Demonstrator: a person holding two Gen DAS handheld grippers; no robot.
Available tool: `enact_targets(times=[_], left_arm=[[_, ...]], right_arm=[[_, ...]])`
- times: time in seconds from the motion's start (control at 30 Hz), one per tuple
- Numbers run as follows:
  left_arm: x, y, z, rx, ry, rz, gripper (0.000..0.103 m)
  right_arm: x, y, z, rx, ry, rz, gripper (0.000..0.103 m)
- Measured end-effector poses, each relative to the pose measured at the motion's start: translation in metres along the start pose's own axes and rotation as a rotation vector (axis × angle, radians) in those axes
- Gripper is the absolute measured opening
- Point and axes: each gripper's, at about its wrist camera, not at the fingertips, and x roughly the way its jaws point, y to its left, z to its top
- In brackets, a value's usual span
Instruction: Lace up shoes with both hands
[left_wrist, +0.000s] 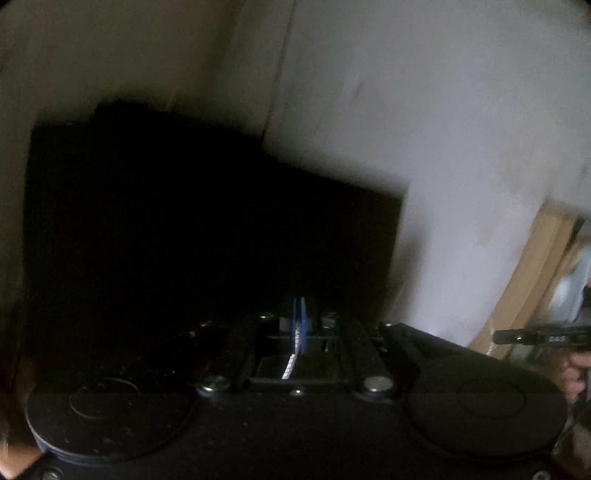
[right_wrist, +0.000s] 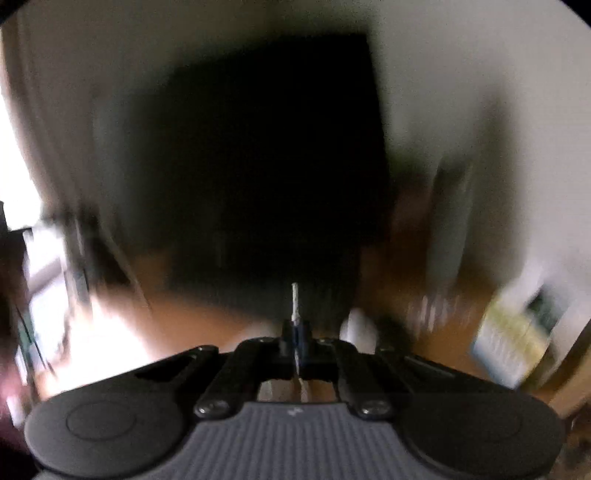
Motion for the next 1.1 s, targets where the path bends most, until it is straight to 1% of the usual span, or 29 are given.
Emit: enact_targets(times=[0.07, 0.1, 0.17, 0.2, 0.27, 0.37, 0.43, 0.57, 0.73, 0.87, 0.93, 1.1], left_arm=[[-0.004, -0.013, 0.036, 0.007, -0.082, -0.055, 0.000], [-0.006, -0.021, 0.052, 0.014, -0.116, -0.082, 0.000], [-0.009, -0.037, 0.076, 0.041, -0.171, -0.119, 0.000], [-0.011, -0.046, 0.087, 0.051, -0.198, -0.140, 0.000], [-0.011, -0.061, 0.106, 0.066, -0.233, -0.178, 0.000], [-0.010, -0.079, 0.124, 0.095, -0.256, -0.205, 0.000], [-0.009, -0.090, 0.134, 0.113, -0.261, -0.224, 0.000], [-0.006, -0.102, 0.143, 0.138, -0.267, -0.239, 0.000], [-0.005, -0.115, 0.150, 0.156, -0.271, -0.253, 0.000], [-0.011, -0.117, 0.150, 0.161, -0.286, -0.259, 0.000], [-0.014, -0.112, 0.149, 0.155, -0.301, -0.260, 0.000], [-0.016, -0.106, 0.149, 0.146, -0.312, -0.257, 0.000]], right_arm=[[-0.027, -0.001, 0.030, 0.066, -0.157, 0.007, 0.002], [-0.040, 0.000, 0.044, 0.099, -0.226, 0.028, 0.002], [-0.061, 0.005, 0.064, 0.122, -0.336, 0.035, 0.002], [-0.069, 0.008, 0.073, 0.125, -0.380, 0.039, 0.002], [-0.079, 0.014, 0.085, 0.144, -0.439, 0.057, 0.002], [-0.088, 0.031, 0.103, 0.134, -0.498, 0.089, 0.002], [-0.091, 0.040, 0.110, 0.117, -0.510, 0.103, 0.002], [-0.097, 0.072, 0.131, 0.037, -0.534, 0.140, 0.002], [-0.091, 0.090, 0.144, -0.016, -0.540, 0.158, 0.002], [-0.074, 0.095, 0.149, -0.022, -0.555, 0.166, 0.002], [-0.059, 0.086, 0.152, -0.021, -0.556, 0.171, 0.002], [-0.066, 0.096, 0.153, -0.037, -0.553, 0.178, 0.002]])
